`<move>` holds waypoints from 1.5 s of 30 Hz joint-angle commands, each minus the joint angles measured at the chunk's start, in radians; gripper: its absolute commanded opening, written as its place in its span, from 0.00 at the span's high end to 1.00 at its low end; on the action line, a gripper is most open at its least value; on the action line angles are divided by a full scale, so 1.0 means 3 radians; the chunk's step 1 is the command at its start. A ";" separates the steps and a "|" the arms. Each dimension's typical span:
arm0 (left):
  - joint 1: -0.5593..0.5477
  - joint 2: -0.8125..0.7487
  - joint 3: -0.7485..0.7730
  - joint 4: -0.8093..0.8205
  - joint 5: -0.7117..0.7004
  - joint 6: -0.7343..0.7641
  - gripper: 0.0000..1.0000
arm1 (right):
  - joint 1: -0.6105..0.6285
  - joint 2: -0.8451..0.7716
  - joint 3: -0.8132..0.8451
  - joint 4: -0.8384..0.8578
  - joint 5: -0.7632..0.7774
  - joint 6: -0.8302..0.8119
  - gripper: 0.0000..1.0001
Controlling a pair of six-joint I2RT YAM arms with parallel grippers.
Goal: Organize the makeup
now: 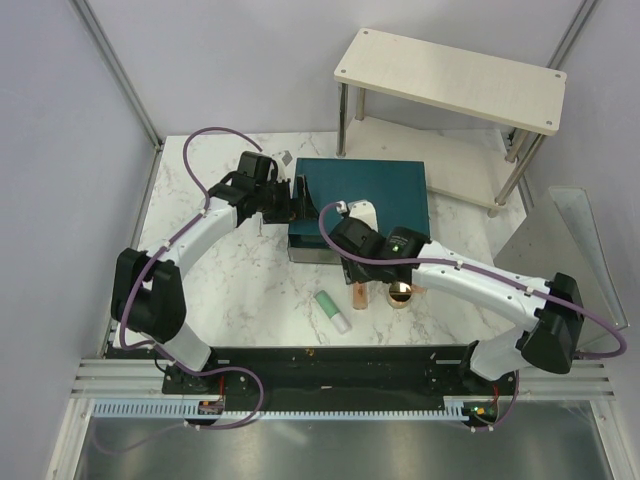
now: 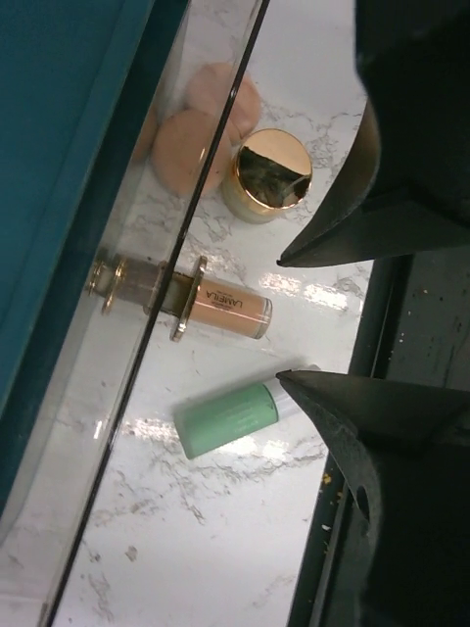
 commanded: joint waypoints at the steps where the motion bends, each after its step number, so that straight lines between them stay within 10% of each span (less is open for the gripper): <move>1: -0.0084 -0.0023 -0.0036 -0.0130 -0.0013 0.0098 0.05 | -0.0057 0.0125 0.0186 -0.0034 0.0402 0.0307 0.46; 45: -0.0084 0.0084 -0.0036 -0.0130 -0.0003 0.0114 0.05 | -0.0282 0.0509 -0.0325 0.1203 0.0689 0.0251 0.49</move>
